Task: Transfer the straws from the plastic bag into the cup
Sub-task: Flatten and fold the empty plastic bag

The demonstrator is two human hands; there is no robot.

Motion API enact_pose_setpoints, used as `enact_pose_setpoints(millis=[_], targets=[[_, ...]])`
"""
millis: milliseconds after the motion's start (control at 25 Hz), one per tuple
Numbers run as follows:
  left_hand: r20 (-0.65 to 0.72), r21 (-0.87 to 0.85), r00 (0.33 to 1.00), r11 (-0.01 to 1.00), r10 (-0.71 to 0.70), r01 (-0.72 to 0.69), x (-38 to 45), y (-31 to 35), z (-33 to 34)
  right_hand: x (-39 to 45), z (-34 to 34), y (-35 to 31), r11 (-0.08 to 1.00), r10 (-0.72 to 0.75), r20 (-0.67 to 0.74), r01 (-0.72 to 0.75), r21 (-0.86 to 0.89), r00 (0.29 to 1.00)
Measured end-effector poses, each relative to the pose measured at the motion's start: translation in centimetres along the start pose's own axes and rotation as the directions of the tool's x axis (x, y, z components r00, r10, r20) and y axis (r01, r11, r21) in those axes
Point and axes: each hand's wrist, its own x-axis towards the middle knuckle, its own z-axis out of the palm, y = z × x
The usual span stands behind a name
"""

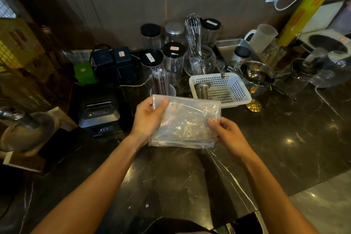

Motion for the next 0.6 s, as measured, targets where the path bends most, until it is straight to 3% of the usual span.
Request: enact_pose_setpoints(millis=[200, 480, 600], targets=[[-0.035, -0.059, 0.999, 0.998, -0.037, 0.035, -0.2, -1.1, 0.1, 0.3, 1.6, 0.7, 0.997, -0.061, -0.153, 0.053, -0.056, 0.986], [-0.159, -0.105, 0.987, 0.994, -0.011, -0.006, 0.0, -1.5, -0.8, -0.3, 1.2, 0.3, 0.982, -0.187, -0.148, 0.185, -0.024, 0.971], [-0.184, -0.124, 0.983, 0.992, 0.015, -0.038, 0.1, -1.5, -0.8, -0.3, 1.1, 0.3, 0.991, -0.128, -0.121, 0.13, 0.008, 0.984]])
